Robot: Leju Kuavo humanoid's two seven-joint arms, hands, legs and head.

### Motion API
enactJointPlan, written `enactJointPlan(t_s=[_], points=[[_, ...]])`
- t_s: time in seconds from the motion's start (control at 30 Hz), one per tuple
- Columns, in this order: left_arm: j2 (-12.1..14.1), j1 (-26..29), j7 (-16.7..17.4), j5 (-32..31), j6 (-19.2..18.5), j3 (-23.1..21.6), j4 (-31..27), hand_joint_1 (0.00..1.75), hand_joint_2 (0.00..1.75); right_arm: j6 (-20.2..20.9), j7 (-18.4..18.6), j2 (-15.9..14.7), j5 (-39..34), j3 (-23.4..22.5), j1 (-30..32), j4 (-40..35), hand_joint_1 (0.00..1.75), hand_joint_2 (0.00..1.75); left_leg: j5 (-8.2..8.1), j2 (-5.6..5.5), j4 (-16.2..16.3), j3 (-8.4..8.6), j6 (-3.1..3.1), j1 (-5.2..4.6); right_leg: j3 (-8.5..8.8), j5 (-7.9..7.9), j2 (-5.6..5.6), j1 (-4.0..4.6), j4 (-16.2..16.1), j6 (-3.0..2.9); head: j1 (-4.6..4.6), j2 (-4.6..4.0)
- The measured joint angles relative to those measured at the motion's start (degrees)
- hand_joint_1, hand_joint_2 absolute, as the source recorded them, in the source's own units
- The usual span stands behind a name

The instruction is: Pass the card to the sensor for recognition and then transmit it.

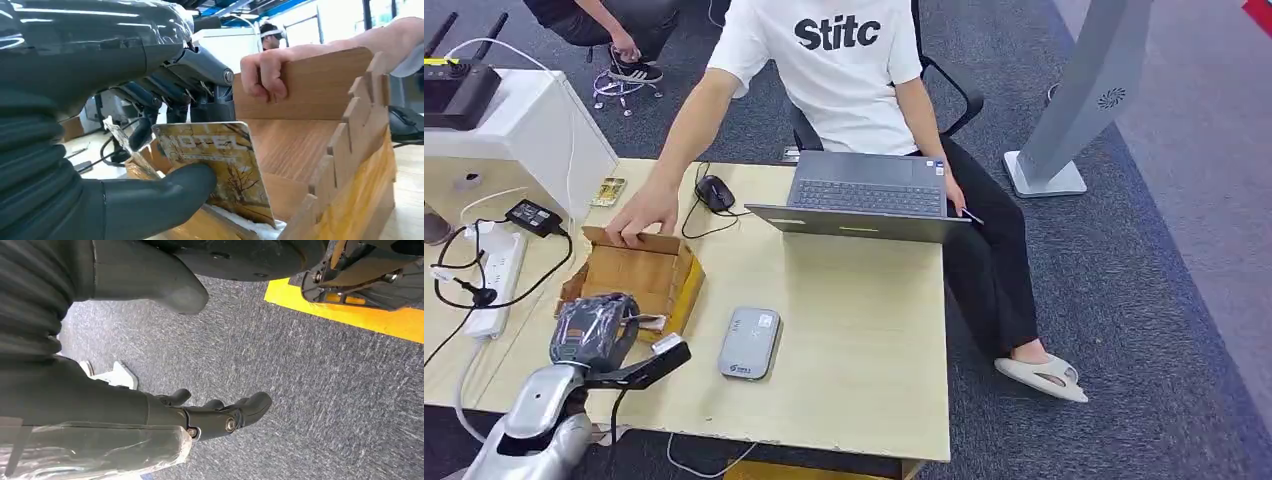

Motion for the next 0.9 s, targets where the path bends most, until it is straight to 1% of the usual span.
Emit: enactJointPlan(t_s=[0.03, 0.17, 0.23, 0.27, 0.3, 0.33, 0.4, 0.7, 0.9], points=[[0.0, 0.0, 0.0, 0.0, 0.0, 0.0, 0.0, 1.48, 1.75, 0.0, 0.0, 0.0, 0.0, 0.0, 0.0, 0.0, 0.0, 1.75, 0.0, 0.0, 0.0, 0.0, 0.0, 0.0, 0.0, 0.0, 0.0, 0.0, 0.0, 0.0, 0.0, 0.0], [0.0, 0.0, 0.0, 0.0, -0.2, 0.0, 0.0, 1.52, 1.75, 0.1, 0.0, 0.0, 0.0, 0.0, 0.0, 0.0, 0.0, 1.75, 0.0, 0.0, 0.0, 0.0, 0.0, 0.0, 0.0, 0.0, 0.0, 0.0, 0.0, 0.0, 0.0, 0.0], [0.1, 0.0, 0.0, 0.0, -0.2, 0.0, 0.0, 1.61, 1.75, 0.2, 0.0, 0.0, 0.0, 0.0, 0.0, 0.0, 0.0, 1.75, 0.0, 0.0, 0.0, 0.0, 0.0, 0.0, 0.0, 0.0, 0.0, 0.0, 0.0, 0.0, 0.0, 0.0], [0.3, 0.0, 0.0, 0.0, -0.2, 0.0, 0.0, 1.62, 1.75, 0.2, 0.0, 0.0, 0.0, 0.0, 0.0, 0.0, 0.0, 1.75, 0.0, 0.0, 0.0, 0.0, 0.0, 0.0, 0.0, 0.0, 0.0, 0.0, 0.0, 0.0, 0.0, 0.0], [0.4, 0.0, 0.0, 0.0, -0.1, 0.0, 0.0, 1.71, 1.75, 0.2, 0.0, 0.0, 0.0, 0.0, 0.0, 0.0, 0.0, 1.75, 0.0, 0.01, 0.0, 0.01, 0.0, 0.0, -0.01, 0.0, 0.01, 0.0, 0.0, 0.0, 0.0, 0.0], [0.6, 0.0, 0.2, 0.0, -0.1, 0.0, 0.0, 1.75, 1.75, 0.2, 0.0, 0.0, 0.0, 0.0, 0.0, 0.0, 0.0, 1.75, 0.0, 0.01, 0.0, 0.01, 0.0, 0.0, -0.01, 0.0, 0.01, 0.0, 0.0, 0.0, -0.02, 0.0], [1.2, -0.1, 0.4, 0.2, 0.1, -0.1, -0.3, 1.75, 1.75, 0.1, -0.2, 0.0, 0.0, 0.0, 0.0, 0.0, 0.0, 1.75, 0.0, 0.01, 0.0, 0.01, 0.0, 0.01, -0.02, 0.0, 0.02, 0.01, 0.0, 0.0, 0.0, 0.0], [7.0, -2.6, 1.1, 0.6, 0.1, 0.0, -6.8, 1.75, 1.75, -0.2, -0.8, 0.0, -0.5, -0.4, 0.2, 0.0, 0.0, 1.75, 0.02, 0.02, 0.0, 0.01, -0.02, 0.03, -0.03, 0.01, 0.02, 0.03, 0.0, -0.02, 0.0, 0.0], [11.7, -6.8, 2.4, -0.2, -0.8, 1.2, -11.8, 1.75, 1.75, -0.2, -1.1, 0.0, -0.5, -0.9, 0.3, 0.0, 0.0, 1.75, 0.02, 0.02, 0.0, 0.01, -0.02, 0.03, -0.02, 0.02, 0.02, 0.03, 0.0, -0.03, 0.0, 0.0]])
